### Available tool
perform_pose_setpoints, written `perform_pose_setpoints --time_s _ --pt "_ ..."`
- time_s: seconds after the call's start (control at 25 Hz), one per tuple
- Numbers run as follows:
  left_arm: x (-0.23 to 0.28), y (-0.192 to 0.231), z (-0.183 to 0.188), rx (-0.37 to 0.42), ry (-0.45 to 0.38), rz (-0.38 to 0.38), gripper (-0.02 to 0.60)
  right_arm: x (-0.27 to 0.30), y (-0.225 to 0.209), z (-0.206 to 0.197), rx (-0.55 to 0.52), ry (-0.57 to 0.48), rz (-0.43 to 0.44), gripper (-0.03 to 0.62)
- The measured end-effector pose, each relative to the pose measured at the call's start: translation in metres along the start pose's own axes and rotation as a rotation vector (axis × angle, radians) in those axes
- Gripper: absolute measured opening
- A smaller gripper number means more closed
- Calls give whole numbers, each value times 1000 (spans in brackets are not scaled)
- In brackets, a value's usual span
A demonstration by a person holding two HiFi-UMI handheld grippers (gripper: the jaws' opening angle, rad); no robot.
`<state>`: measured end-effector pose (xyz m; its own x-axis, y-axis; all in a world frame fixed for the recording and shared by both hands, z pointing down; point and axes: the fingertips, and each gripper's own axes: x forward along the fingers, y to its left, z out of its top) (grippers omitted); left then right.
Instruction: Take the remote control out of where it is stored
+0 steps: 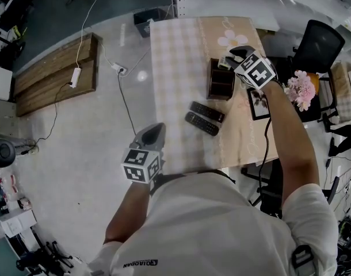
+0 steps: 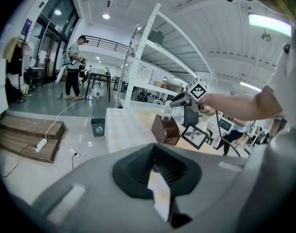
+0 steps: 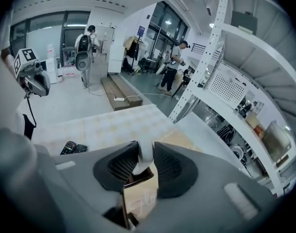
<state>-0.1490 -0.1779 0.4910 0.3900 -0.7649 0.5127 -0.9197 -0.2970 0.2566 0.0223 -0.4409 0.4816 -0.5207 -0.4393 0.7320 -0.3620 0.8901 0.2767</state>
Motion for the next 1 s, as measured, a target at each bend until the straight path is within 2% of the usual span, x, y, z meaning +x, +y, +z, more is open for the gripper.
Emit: perform_pose_setpoints --time_s 0.28,0.52,0.8,1.0 --pt "-10 -12 -3 18 -19 -29 5 -42 10 26 -31 -61 -52 107" --pt "-22 -18 -8 31 -29 -56 5 -68 35 28 -24 -75 -75 107" --pt "-29 -20 -12 51 -32 -91 5 -86 77 13 67 -96 -102 106" --pt "-30 -19 -12 66 -30 -111 5 -92 109 2 182 -117 -94 106"
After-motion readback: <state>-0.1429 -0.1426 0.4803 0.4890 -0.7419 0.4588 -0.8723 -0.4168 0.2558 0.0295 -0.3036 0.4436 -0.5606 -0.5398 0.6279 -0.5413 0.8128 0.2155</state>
